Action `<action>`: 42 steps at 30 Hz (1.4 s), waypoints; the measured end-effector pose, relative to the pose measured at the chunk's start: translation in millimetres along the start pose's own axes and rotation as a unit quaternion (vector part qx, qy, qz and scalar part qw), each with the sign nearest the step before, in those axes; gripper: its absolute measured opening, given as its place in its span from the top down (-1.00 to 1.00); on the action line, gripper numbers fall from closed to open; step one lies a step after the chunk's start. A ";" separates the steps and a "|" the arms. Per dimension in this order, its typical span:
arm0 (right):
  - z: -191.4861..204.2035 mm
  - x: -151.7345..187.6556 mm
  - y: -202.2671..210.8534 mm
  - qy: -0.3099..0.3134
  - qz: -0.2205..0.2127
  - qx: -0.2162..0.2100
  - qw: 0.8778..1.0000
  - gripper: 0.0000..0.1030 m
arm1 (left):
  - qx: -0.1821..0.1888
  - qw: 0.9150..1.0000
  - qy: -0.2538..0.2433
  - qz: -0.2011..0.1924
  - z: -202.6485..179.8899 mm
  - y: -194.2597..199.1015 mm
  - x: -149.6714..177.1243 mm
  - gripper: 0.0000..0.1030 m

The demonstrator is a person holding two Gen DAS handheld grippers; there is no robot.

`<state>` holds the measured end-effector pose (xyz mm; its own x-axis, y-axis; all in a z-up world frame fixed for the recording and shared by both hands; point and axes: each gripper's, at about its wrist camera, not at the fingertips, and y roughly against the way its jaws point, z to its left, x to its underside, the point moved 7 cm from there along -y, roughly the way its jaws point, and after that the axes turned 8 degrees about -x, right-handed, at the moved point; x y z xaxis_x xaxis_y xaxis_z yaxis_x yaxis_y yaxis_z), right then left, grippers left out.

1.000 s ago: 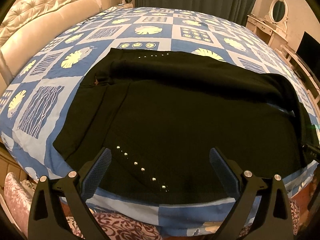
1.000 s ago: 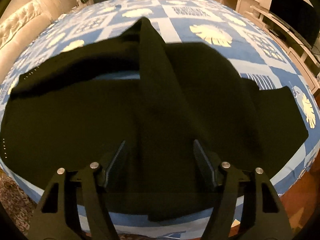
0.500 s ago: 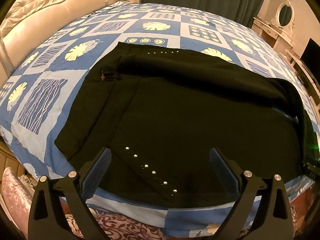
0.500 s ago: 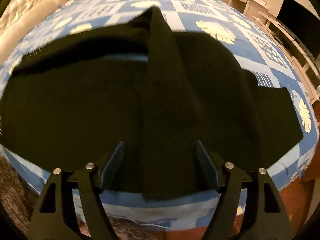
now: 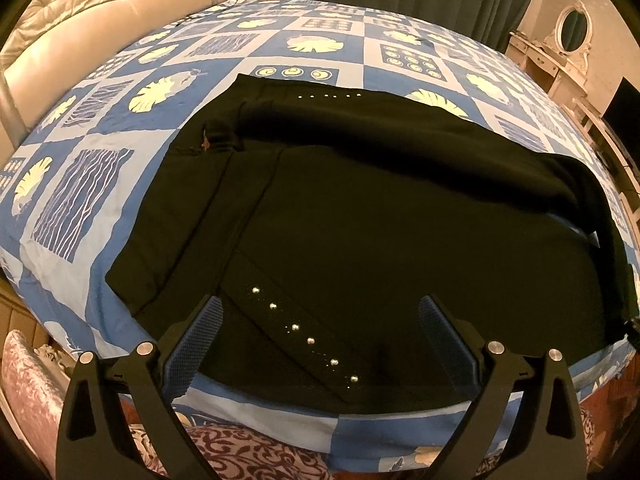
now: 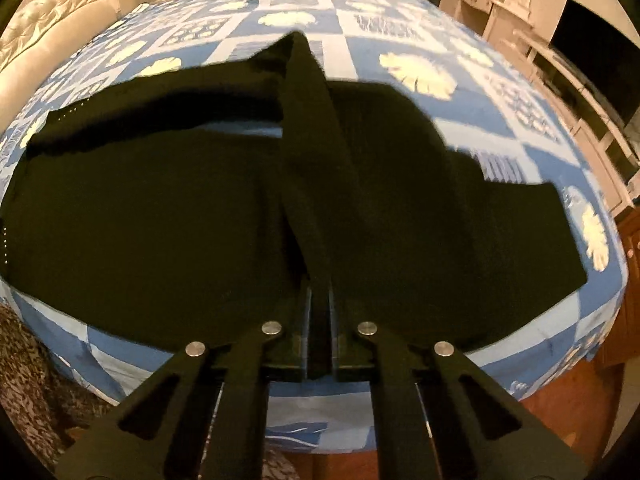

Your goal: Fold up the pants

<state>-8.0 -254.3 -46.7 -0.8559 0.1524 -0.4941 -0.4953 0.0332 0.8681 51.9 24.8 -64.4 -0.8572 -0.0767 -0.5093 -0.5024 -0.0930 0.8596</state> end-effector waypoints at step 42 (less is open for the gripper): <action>-306.0 -118.4 -1.7 -0.311 -0.080 0.013 0.947 -0.45 | 0.030 0.998 0.059 -0.012 48.9 -37.7 -47.7 -0.90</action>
<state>48.7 -574.7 -4.1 -0.5129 0.6953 -0.5035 -0.6002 0.1289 0.7894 106.2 80.5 -70.5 -0.8269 -0.1908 -0.5289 -0.5322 -0.0379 0.8458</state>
